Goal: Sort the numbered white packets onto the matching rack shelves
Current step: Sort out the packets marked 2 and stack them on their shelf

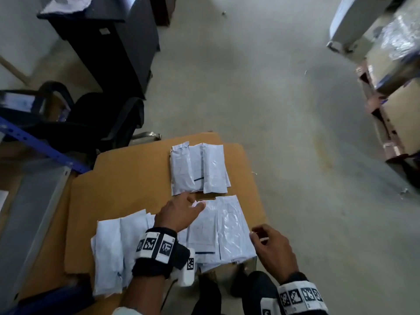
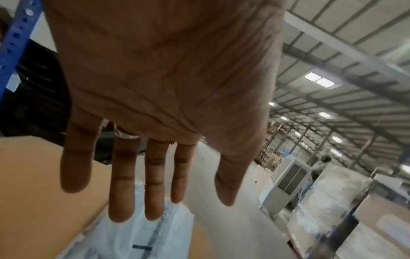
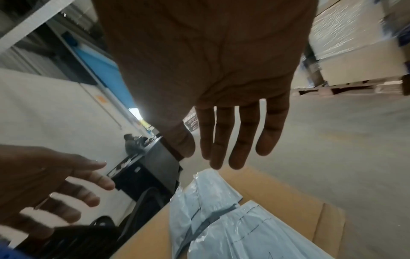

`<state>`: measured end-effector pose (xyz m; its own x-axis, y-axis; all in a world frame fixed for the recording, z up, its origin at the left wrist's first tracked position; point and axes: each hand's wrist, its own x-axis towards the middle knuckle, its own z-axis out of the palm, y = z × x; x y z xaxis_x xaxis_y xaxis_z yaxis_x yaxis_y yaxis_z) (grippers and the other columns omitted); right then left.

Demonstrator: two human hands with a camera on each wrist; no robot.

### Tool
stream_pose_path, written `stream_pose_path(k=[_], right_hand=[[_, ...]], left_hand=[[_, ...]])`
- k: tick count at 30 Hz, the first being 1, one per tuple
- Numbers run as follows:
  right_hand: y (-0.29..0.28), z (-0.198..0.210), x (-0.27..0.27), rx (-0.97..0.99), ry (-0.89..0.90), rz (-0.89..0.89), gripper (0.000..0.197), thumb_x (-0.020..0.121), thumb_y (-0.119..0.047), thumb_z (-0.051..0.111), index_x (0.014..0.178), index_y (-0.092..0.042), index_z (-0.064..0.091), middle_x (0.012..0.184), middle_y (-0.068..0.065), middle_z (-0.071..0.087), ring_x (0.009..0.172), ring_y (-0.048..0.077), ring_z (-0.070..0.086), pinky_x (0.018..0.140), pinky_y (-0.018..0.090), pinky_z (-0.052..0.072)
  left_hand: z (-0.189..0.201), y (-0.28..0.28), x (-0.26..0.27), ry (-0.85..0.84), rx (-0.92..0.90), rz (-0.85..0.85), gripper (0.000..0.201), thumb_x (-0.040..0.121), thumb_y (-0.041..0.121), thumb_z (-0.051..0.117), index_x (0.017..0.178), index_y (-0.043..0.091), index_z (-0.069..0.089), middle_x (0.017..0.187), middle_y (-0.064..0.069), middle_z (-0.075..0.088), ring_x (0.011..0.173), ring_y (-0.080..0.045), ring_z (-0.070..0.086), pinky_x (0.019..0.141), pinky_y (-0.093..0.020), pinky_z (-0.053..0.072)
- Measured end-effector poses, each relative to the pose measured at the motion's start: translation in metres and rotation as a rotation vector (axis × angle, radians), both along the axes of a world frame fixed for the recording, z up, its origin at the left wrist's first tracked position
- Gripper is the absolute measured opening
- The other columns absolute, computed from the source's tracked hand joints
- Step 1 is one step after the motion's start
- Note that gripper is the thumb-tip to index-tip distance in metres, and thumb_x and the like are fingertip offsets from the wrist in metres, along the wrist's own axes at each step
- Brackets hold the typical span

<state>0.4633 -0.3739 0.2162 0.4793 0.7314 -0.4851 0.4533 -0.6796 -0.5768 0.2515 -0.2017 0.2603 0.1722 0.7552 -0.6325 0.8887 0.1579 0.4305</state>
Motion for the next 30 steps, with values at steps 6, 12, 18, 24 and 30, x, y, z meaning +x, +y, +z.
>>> stream_pose_path(k=[6,12,18,24,30], right_hand=[[0.077,-0.060,0.021,-0.300,0.079,0.527,0.048,0.096,-0.064,0.051,0.134,-0.035,0.051,0.125,-0.009,0.065,0.110,0.014,0.063,0.091,0.033,0.048],[0.162,-0.100,0.034,-0.286,0.107,0.628,0.050,0.097,-0.061,0.051,0.137,-0.031,0.050,0.128,-0.004,0.065,0.115,0.020,0.062,0.093,0.035,0.049],[0.229,-0.168,0.024,-0.259,0.130,0.633,0.058,0.098,-0.052,0.054,0.146,-0.022,0.041,0.143,0.008,0.054,0.127,0.030,0.055,0.101,0.043,0.048],[0.264,-0.225,0.003,-0.049,-0.078,0.444,0.089,0.092,-0.063,0.056,0.160,-0.030,0.009,0.167,0.012,0.011,0.152,0.034,0.017,0.116,0.050,0.034],[0.267,-0.282,-0.007,0.043,-0.127,0.363,0.106,0.082,-0.073,0.060,0.160,-0.044,-0.006,0.167,0.018,0.010,0.149,0.038,0.023,0.114,0.050,0.034]], left_hand=[[-0.019,0.040,0.007,0.037,-0.178,-0.188,0.050,0.091,0.058,0.060,0.135,0.036,0.052,0.128,0.010,0.057,0.116,-0.012,0.057,0.104,-0.035,0.045],[-0.041,0.100,0.017,0.160,-0.171,-0.062,0.047,0.084,0.062,0.059,0.121,0.034,0.054,0.117,0.005,0.063,0.104,-0.017,0.061,0.096,-0.041,0.051],[-0.139,0.148,0.022,0.255,-0.166,0.085,0.065,0.084,0.061,0.061,0.137,0.028,0.045,0.137,-0.002,0.056,0.117,-0.026,0.057,0.099,-0.043,0.048],[-0.241,0.155,0.031,0.274,0.018,0.352,0.112,0.080,0.071,0.065,0.158,0.020,0.004,0.162,-0.012,0.019,0.142,-0.039,0.031,0.113,-0.052,0.031],[-0.313,0.138,0.035,0.204,0.247,0.406,0.117,0.072,0.071,0.071,0.159,0.030,0.004,0.161,-0.010,0.024,0.141,-0.034,0.035,0.112,-0.050,0.033]])
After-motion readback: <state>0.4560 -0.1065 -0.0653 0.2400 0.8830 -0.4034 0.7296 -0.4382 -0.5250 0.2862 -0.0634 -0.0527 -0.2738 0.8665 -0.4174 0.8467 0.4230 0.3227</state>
